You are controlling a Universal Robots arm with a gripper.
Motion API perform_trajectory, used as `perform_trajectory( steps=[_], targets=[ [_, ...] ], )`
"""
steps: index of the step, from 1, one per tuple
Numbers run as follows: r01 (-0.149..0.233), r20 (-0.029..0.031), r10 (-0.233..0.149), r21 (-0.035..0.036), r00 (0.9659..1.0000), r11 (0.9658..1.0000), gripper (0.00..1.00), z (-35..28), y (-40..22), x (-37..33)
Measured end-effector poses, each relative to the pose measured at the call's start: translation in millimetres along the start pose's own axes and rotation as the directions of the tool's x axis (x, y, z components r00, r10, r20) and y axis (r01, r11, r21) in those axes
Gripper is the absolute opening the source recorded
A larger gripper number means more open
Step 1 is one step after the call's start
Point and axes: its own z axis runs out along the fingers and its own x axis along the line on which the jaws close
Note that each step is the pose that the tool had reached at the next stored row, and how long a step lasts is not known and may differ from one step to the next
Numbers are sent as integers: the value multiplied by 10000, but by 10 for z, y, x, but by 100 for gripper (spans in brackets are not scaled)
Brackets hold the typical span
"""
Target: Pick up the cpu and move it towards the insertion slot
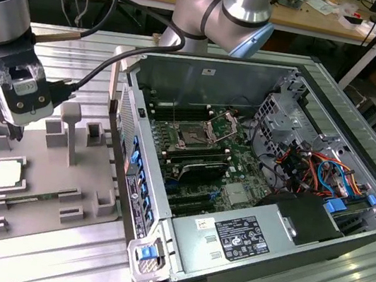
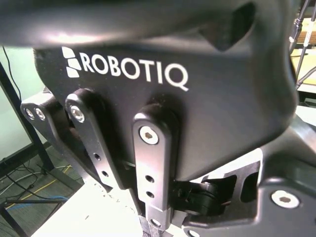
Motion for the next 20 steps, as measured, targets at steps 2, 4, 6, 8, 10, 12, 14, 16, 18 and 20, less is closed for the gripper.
perform_trajectory(
  steps=[2, 4, 6, 8, 10, 12, 14, 16, 18, 20],
  targets=[
    [0, 0, 0, 0, 10000, 10000, 11, 4, 0, 0],
    [0, 1, 0, 0, 10000, 10000, 11, 8, 0, 0],
    [0, 1, 0, 0, 10000, 10000, 11, 13, 0, 0],
    [0, 1, 0, 0, 10000, 10000, 11, 20, -1, 0],
    [0, 1, 0, 0, 10000, 10000, 11, 24, -1, 0],
    [0, 1, 0, 0, 10000, 10000, 11, 31, -1, 0],
    [0, 0, 0, 0, 10000, 10000, 11, 36, -2, 0],
    [0, 0, 0, 0, 10000, 10000, 11, 42, -2, 0],
    [0, 0, 0, 0, 10000, 10000, 11, 47, -2, 0],
    [0, 0, 0, 0, 10000, 10000, 11, 53, -2, 0]
  ],
)
